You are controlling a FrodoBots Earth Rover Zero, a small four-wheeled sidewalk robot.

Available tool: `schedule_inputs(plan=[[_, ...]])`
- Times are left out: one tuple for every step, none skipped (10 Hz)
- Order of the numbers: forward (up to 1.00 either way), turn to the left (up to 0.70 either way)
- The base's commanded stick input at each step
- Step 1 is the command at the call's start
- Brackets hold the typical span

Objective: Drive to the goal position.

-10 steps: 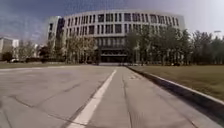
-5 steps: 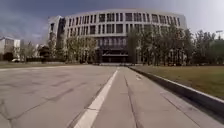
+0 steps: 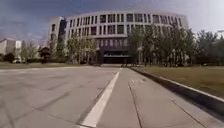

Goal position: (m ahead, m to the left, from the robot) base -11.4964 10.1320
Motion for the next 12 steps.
schedule_inputs(plan=[[0.0,0.7],[0.0,0.7],[0.0,0.7],[0.0,0.7],[0.0,0.7],[0.0,0.7],[0.0,0.7],[0.0,0.7],[0.0,0.7],[0.0,0.7],[0.0,0.7],[0.0,0.7]])
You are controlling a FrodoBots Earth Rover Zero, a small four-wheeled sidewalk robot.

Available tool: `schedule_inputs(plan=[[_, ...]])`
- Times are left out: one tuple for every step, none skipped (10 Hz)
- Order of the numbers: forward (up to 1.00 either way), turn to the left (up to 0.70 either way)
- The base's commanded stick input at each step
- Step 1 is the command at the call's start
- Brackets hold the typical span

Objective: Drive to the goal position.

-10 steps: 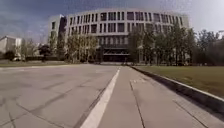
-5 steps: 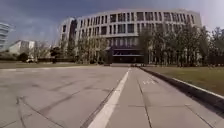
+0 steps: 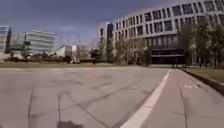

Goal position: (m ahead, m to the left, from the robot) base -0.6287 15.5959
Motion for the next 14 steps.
schedule_inputs(plan=[[0.0,0.7],[0.0,0.7],[0.0,0.7],[0.0,0.7],[0.0,0.7],[0.0,0.7],[0.0,0.7],[0.0,0.7],[0.38,0.27],[0.67,0.01],[0.7,0.01],[0.7,0.01],[0.7,0.01],[0.7,0.01]])
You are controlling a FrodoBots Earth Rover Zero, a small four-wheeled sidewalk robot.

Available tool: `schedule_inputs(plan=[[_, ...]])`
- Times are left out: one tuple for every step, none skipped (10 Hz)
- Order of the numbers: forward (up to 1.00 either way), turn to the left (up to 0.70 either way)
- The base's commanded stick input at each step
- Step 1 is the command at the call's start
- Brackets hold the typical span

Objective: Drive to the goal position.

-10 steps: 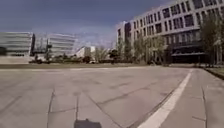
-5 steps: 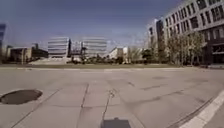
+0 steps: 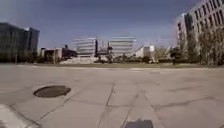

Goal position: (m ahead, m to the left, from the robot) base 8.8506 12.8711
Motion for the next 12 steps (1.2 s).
schedule_inputs(plan=[[0.7,0.01],[0.7,0.01],[0.7,0.01],[0.7,0.01],[0.7,0.01],[0.7,0.01],[0.7,0.01],[0.7,0.01],[0.7,0.01],[0.7,0.01],[0.7,0.01],[0.7,0.01]])
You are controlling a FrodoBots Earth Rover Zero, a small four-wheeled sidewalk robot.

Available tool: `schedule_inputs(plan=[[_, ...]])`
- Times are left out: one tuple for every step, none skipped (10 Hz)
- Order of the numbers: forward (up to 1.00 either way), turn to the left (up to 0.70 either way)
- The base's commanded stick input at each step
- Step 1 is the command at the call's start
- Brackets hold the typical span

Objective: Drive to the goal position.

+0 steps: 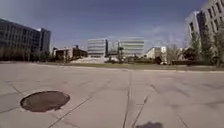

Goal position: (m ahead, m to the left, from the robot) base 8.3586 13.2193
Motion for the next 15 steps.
schedule_inputs(plan=[[0.7,0.01],[0.7,0.01],[0.7,0.01],[0.7,0.01],[0.7,0.01],[0.7,0.01],[0.7,0.01],[0.7,0.01],[0.7,0.01],[0.7,0.01],[0.7,0.01],[0.7,0.36],[0.7,0.23],[0.7,0.01],[0.7,0.01]])
